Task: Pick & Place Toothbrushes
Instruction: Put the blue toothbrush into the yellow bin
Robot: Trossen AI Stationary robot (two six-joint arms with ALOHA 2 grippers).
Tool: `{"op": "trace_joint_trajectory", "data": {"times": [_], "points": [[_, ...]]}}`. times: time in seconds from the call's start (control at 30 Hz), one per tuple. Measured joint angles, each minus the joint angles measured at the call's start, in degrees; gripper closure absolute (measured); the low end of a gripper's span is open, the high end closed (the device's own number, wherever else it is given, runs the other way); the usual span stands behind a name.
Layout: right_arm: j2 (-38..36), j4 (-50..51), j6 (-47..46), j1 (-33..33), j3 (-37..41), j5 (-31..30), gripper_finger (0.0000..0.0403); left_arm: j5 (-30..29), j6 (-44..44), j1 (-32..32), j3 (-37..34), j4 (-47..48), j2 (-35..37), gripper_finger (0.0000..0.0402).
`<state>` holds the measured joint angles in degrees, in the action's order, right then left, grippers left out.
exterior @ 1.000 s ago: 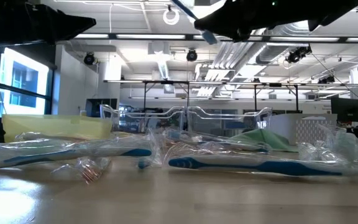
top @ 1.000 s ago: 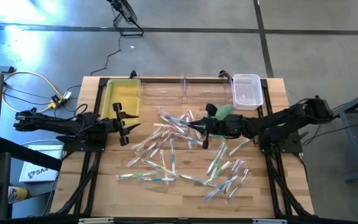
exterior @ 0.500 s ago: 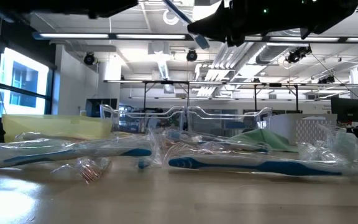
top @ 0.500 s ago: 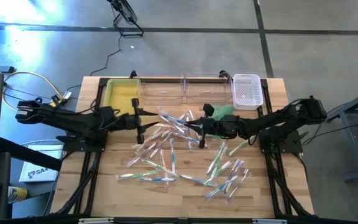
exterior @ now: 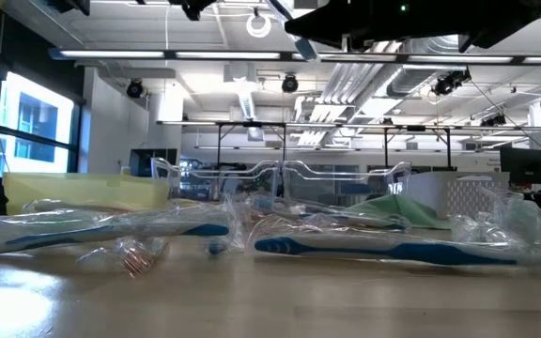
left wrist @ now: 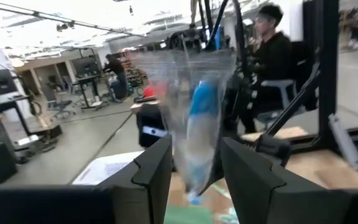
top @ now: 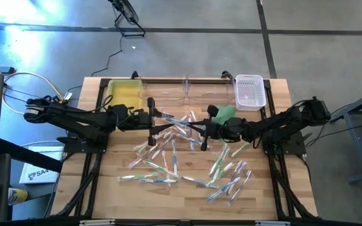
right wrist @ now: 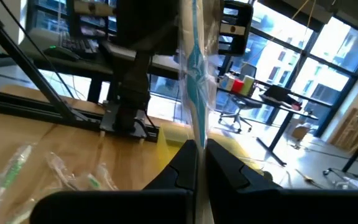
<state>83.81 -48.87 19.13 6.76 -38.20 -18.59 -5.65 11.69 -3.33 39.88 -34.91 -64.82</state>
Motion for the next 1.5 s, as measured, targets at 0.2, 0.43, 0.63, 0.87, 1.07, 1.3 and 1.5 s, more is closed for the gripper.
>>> {"op": "trace_joint_trajectory", "data": {"times": [0.2,0.43,0.63,0.87,1.07,1.3,1.5], "points": [[0.0,-0.9,0.7,0.0,0.0,0.0,0.0395,0.7,-3.7,0.0,0.0,-0.8,0.0,0.0265],[0.0,-1.4,0.7,0.0,0.0,0.0,0.0395,0.4,-4.5,0.0,0.0,-3.1,-1.9,0.0265],[0.0,-2.0,0.7,0.0,0.0,0.0,0.0395,0.9,-4.3,0.0,0.0,-10.3,-6.2,0.0265],[0.0,-1.5,0.7,0.0,0.0,-0.9,0.0395,0.8,-2.7,0.0,0.0,-12.5,-6.9,0.0281],[0.0,-1.4,0.8,0.0,0.0,-0.8,0.0395,0.5,-2.5,0.0,0.0,-12.1,-6.9,0.035],[0.0,-1.4,0.8,0.0,0.0,-0.9,0.0395,0.5,-1.8,0.0,0.0,-12.1,-6.9,0.0354],[0.0,-1.5,0.5,0.0,0.0,-0.7,0.0367,0.8,-0.3,0.0,0.0,-11.9,-6.9,0.0354]]}}
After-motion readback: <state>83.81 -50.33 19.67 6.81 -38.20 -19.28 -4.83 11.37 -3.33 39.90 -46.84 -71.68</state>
